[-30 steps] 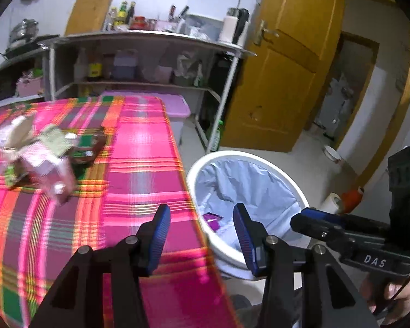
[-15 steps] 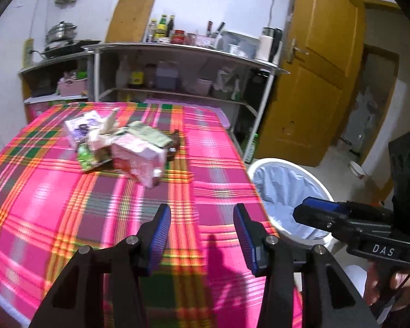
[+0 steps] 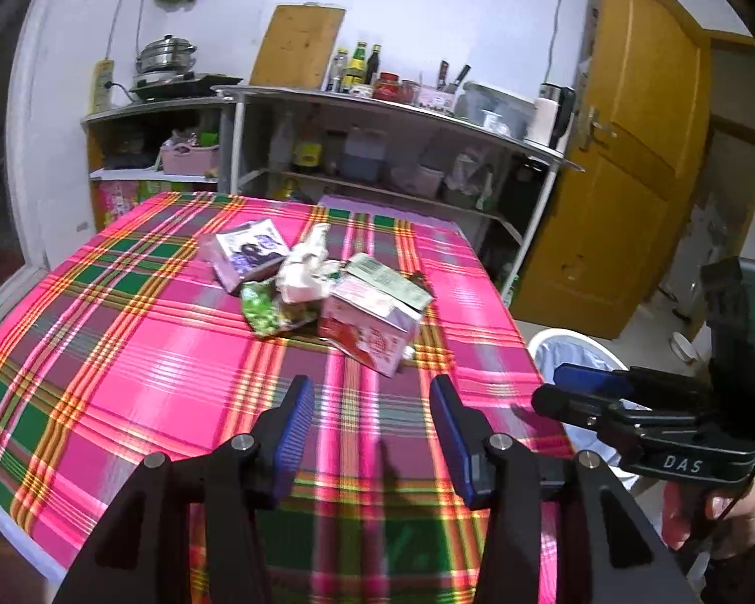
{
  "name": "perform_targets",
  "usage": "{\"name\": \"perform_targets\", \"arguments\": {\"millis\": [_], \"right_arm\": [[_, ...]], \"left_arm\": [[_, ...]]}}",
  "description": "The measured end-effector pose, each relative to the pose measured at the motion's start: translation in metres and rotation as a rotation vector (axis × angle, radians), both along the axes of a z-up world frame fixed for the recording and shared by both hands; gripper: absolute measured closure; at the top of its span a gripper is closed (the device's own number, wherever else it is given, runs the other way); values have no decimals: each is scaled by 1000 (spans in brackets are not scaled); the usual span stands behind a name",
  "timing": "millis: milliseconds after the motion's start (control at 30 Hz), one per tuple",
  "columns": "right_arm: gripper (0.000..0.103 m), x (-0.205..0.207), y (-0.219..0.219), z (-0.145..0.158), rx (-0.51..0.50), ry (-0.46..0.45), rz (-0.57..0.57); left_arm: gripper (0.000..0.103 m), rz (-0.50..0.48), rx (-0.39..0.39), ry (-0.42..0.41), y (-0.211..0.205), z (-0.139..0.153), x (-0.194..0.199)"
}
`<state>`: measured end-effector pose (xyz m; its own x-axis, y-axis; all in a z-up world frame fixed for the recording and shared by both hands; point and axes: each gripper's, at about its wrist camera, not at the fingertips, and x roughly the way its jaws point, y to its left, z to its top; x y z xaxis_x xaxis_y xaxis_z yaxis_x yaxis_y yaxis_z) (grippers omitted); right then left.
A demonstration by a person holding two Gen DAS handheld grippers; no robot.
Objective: Collect trash
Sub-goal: 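Move both grippers back toward the remaining trash on the table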
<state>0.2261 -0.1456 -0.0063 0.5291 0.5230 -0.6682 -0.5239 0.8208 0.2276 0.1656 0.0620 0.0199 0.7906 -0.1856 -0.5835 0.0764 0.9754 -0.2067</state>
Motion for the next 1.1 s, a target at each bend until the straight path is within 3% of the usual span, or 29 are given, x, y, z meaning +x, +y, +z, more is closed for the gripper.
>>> {"name": "perform_targets", "arguments": {"millis": [133, 800, 900, 1100], "right_arm": [[42, 17, 17, -4, -1, 4, 32], [43, 85, 79, -31, -61, 32, 111], [64, 85, 81, -31, -47, 33, 118], [64, 75, 77, -27, -32, 26, 119]], "left_arm": [[55, 20, -3, 2, 14, 1, 9], [51, 24, -90, 15, 54, -1, 74], [47, 19, -112, 22, 56, -4, 85], [45, 17, -142, 59, 54, -15, 111]]}}
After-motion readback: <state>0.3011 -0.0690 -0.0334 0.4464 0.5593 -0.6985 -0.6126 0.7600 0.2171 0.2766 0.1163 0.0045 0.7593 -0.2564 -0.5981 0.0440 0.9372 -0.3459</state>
